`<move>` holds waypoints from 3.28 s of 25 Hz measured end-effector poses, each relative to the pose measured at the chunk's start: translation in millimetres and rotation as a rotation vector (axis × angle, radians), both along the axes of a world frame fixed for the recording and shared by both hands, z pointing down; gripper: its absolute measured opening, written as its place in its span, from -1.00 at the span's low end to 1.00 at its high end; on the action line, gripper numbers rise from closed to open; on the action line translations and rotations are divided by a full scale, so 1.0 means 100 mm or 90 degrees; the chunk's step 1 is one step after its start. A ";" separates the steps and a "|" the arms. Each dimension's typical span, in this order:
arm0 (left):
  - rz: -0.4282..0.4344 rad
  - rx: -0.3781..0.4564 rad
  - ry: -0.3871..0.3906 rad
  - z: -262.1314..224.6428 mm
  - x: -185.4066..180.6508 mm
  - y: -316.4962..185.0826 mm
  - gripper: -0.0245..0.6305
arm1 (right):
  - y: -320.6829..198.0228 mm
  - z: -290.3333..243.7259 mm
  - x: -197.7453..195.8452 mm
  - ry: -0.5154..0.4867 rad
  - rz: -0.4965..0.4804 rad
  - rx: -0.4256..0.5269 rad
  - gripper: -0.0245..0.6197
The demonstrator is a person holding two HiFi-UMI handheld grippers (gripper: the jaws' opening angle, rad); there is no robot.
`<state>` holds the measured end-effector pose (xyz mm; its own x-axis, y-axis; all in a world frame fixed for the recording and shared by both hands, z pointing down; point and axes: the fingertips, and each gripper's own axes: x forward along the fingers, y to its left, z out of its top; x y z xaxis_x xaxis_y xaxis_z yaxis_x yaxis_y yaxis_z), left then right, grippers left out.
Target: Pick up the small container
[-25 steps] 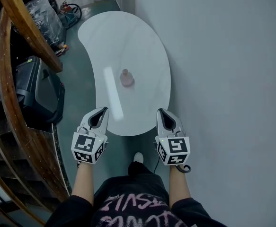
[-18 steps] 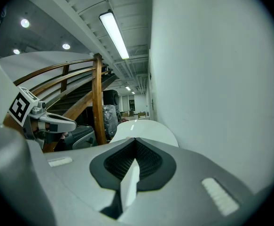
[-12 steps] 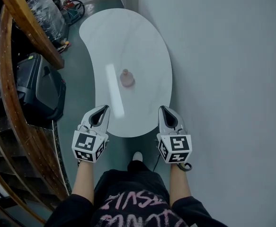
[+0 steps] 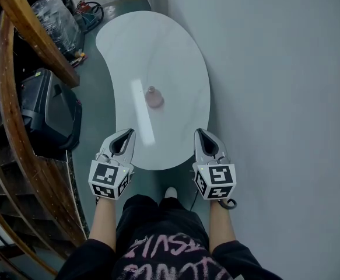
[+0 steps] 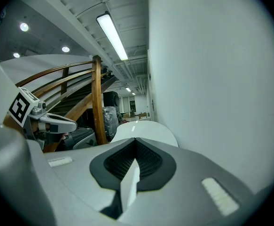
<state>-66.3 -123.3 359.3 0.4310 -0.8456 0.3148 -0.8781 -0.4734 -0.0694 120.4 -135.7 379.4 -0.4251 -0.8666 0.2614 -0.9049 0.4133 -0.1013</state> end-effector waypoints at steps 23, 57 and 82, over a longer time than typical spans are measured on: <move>0.021 0.034 -0.015 -0.17 0.04 -0.05 -0.92 | -0.06 -0.15 -0.10 -0.006 -0.010 0.025 -0.89; 0.020 0.035 0.025 0.01 -0.09 -0.57 -0.92 | -0.43 -0.02 -0.19 0.016 0.024 0.013 -0.87; 0.023 -0.006 0.057 0.28 -0.13 -0.93 -0.92 | -0.77 0.19 -0.30 0.036 0.032 -0.026 -0.86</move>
<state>-79.2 -216.5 386.9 0.4872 -0.8266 0.2815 -0.8633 -0.5045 0.0127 90.6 -212.8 398.6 -0.3654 -0.8744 0.3194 -0.9290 0.3641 -0.0660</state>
